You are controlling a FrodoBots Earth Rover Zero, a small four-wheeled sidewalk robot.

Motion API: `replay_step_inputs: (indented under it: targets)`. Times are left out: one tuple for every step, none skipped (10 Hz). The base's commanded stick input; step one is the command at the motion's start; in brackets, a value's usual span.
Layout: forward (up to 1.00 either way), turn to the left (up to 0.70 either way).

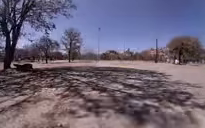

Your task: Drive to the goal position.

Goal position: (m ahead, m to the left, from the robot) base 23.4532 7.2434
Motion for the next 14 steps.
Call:
replay_step_inputs:
  targets:
    - [1.00, 0.00]
    - [1.00, 0.00]
    - [1.00, 0.00]
    - [1.00, 0.00]
    - [1.00, 0.00]
    - [1.00, 0.00]
    - [1.00, 0.00]
    - [1.00, 0.00]
    - [1.00, 0.00]
    - [1.00, 0.00]
    - [1.00, 0.00]
    - [1.00, 0.00]
    - [1.00, 0.00]
    - [1.00, 0.00]
